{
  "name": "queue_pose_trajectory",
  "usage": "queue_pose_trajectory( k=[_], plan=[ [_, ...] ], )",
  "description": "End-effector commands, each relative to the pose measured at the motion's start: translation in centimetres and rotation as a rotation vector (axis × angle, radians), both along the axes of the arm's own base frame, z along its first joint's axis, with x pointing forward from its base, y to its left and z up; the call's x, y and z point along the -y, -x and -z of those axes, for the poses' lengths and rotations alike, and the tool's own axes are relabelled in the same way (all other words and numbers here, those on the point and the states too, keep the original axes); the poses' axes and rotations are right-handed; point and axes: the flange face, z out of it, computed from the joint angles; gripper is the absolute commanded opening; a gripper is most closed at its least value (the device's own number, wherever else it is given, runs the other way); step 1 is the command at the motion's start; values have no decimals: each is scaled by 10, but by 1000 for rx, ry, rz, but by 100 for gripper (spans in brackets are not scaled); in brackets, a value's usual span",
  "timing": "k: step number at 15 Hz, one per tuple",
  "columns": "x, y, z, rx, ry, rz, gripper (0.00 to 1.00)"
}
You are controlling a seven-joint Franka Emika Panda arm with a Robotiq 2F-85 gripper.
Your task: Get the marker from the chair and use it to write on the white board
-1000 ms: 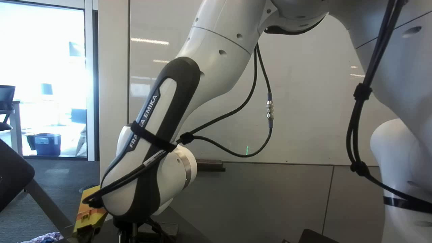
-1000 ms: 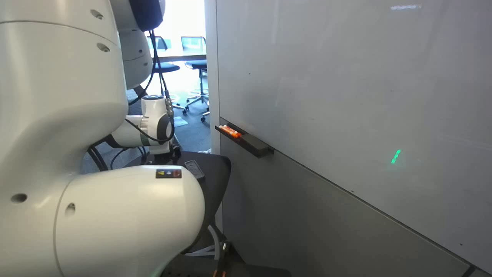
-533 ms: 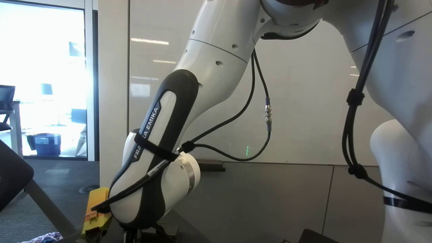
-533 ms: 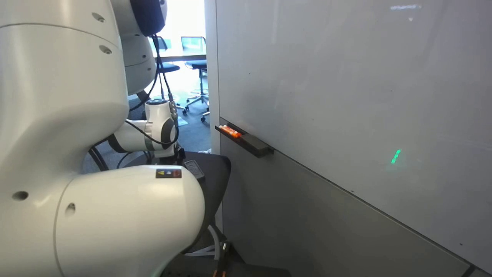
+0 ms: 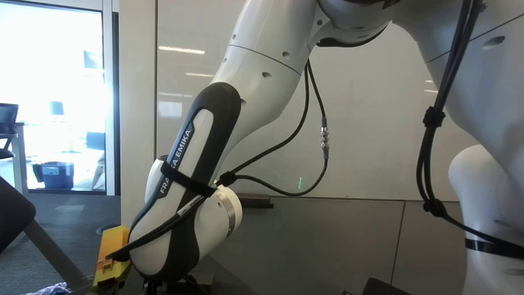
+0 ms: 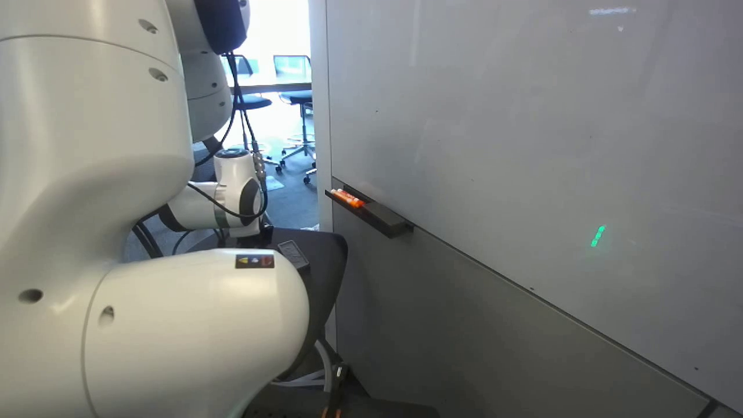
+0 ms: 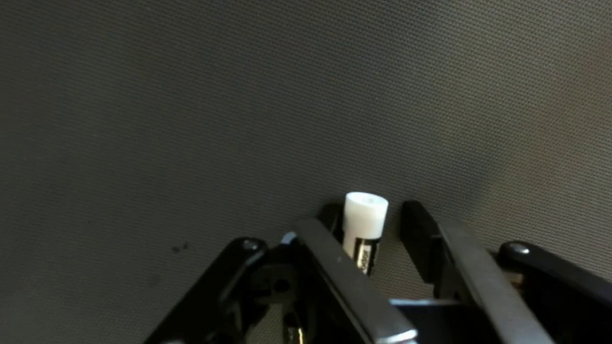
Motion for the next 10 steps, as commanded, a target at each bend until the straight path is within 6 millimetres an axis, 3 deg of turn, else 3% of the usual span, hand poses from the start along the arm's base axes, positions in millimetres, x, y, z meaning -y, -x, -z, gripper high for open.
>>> queue_pose_trajectory(
  k=[1, 6, 10],
  plan=[
    [-2, 6, -7, 24, -26, -39, 10],
    [-17, 15, -25, 19, -66, -135, 13],
    [-34, 31, -67, 48, -85, -282, 12]
  ],
)
